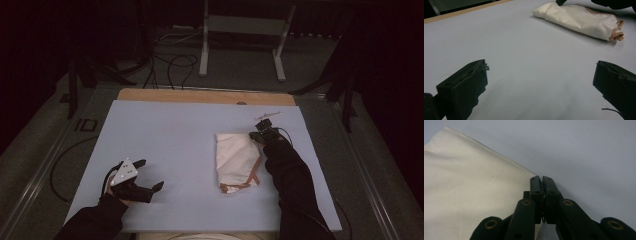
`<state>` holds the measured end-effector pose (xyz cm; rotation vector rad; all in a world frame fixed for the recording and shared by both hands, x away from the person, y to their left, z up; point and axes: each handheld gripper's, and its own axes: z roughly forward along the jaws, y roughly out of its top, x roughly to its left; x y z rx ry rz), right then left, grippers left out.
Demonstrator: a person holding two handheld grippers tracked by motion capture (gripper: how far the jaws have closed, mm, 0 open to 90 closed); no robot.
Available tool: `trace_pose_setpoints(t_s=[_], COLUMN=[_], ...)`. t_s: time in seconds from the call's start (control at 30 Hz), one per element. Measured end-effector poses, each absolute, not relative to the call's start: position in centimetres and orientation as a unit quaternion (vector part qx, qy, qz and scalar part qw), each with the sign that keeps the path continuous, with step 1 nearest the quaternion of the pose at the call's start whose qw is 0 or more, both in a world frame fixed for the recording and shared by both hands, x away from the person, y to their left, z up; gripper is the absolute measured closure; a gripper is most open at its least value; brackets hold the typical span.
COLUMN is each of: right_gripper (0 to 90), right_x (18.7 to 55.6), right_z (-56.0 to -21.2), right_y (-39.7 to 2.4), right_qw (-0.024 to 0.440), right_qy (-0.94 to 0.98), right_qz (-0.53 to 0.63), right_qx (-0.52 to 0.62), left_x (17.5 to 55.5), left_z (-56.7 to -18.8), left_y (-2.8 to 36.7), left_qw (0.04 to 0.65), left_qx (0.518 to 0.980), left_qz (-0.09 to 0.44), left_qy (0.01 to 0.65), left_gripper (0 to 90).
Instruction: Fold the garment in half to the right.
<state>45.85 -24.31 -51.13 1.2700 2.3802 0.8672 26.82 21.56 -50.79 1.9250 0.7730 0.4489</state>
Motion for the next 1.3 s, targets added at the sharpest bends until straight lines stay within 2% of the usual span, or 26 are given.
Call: trace_pose_setpoints(t_s=[0.27, 0.5, 0.6, 0.67, 0.87, 1.03, 1.3], right_gripper=[87.0, 81.9, 74.8, 66.8, 37.3, 16.7, 13.9], right_x=[45.8, 45.8, 45.8, 45.7, 45.5, 45.4, 44.6], right_z=[-51.4, -51.3, -51.1, -50.9, -49.9, -49.2, -47.9], right_y=[-24.3, -24.4, -24.5, -24.5, -24.1, -23.6, -21.6], right_qw=[0.152, 0.148, 0.147, 0.147, 0.147, 0.116, 0.106], right_qy=[0.829, 0.827, 0.824, 0.821, 0.817, 0.815, 0.82], right_qz=[0.307, 0.312, 0.319, 0.327, 0.35, 0.377, 0.401], right_qx=[0.443, 0.442, 0.444, 0.445, 0.435, 0.425, 0.395], left_x=[26.8, 26.9, 27.0, 27.0, 27.2, 27.2, 27.2], left_z=[-50.8, -50.8, -50.8, -50.8, -50.8, -50.7, -50.8], left_y=[21.6, 21.6, 21.5, 21.5, 21.5, 21.6, 21.8], left_qw=[0.488, 0.488, 0.487, 0.488, 0.489, 0.488, 0.486], left_qx=[0.791, 0.791, 0.791, 0.79, 0.788, 0.788, 0.789], left_qz=[0.183, 0.183, 0.184, 0.183, 0.184, 0.185, 0.184], left_qy=[0.319, 0.322, 0.321, 0.322, 0.326, 0.327, 0.327], left_gripper=[0.2, 0.2, 0.2, 0.2, 0.2, 0.2, 0.2])
